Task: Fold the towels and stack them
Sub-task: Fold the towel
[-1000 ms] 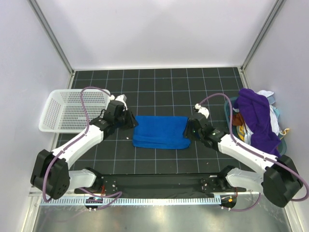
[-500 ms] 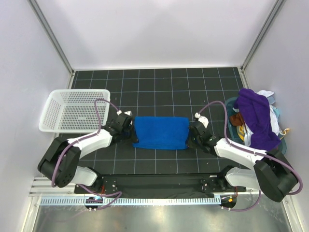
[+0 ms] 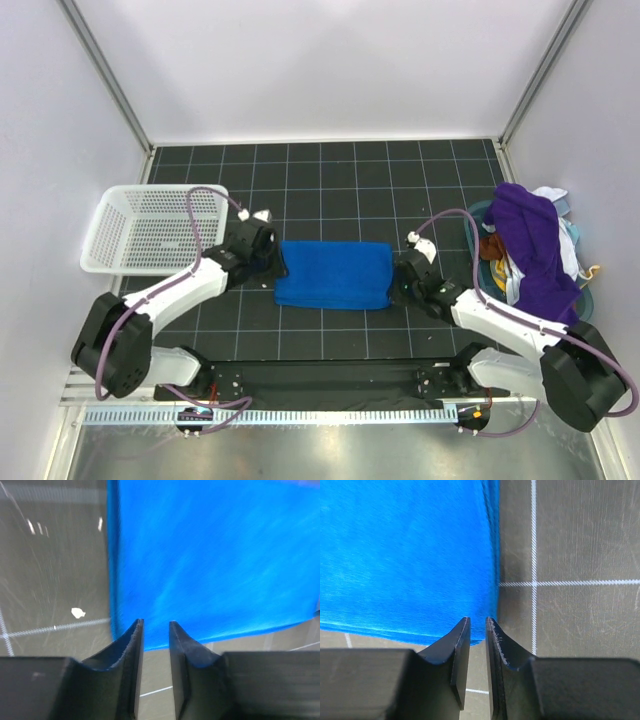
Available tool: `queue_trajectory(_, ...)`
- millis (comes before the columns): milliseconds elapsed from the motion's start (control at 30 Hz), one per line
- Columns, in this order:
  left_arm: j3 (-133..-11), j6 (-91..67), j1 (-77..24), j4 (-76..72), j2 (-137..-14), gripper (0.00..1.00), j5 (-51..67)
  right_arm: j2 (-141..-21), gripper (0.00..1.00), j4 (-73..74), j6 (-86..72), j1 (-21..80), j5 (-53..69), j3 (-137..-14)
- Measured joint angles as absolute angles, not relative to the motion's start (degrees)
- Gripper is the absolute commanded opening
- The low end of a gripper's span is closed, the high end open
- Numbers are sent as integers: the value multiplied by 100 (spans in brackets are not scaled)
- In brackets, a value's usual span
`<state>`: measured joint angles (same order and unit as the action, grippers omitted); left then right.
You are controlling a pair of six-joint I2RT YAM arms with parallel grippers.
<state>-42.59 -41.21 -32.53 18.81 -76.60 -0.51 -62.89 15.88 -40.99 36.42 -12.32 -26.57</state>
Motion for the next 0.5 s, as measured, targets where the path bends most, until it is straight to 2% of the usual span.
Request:
queue_trajectory(33,-4429,-4095,-3253,1955,-7605,38,-148,-6257,27,1653,-4091,3642,-1236,-2716)
queue_trajectory(67,-4595,-4056,-3251,2027,-7566,46,-248,-6226,28,1719,-4082,3642,-1247,-2783)
queue_trajectory(167,-4939,-3938,-3247,2171,-7535,58,-491,-6160,29,1883,-4045,3645,-1275,-3024)
queue_trajectory(333,-5094,-3712,-3052,2368,-7706,66,-534,-6156,30,1940,-3931,3645,-1269,-3428)
queue_trajectory(500,-5168,-3590,-2877,2504,-8252,64,-360,-6549,32,1942,-3813,3645,-1153,-3872)
